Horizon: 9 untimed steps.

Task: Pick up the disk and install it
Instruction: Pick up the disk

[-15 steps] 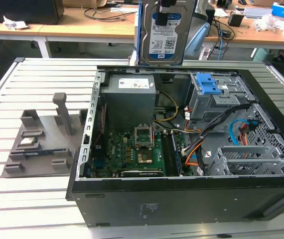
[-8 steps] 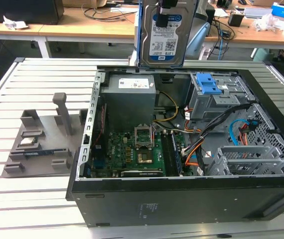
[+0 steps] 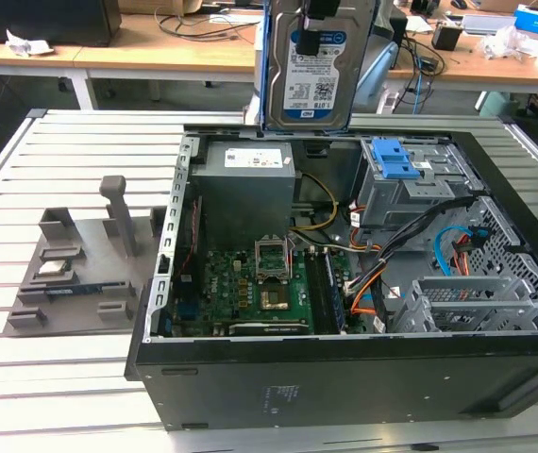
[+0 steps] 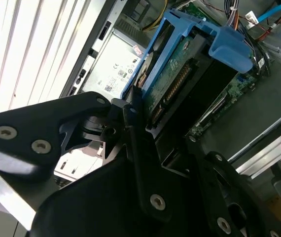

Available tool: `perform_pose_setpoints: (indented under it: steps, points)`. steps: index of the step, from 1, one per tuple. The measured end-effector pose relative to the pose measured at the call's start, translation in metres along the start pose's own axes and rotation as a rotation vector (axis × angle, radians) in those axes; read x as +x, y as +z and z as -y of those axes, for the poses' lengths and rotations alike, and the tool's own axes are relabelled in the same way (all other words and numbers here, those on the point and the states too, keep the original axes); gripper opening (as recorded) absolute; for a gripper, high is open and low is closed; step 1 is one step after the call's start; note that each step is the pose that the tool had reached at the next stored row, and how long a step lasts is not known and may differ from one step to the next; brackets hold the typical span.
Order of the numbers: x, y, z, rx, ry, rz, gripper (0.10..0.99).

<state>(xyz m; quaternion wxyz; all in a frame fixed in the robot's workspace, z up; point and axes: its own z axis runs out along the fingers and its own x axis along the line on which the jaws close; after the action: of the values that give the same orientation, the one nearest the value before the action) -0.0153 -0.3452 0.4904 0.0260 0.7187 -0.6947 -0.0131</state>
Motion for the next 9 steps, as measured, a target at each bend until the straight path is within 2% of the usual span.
perform_pose_setpoints:
  steps: [9]
  points:
    - [0.01,0.0003,-0.0003,0.0,0.0,-0.0002,0.361]
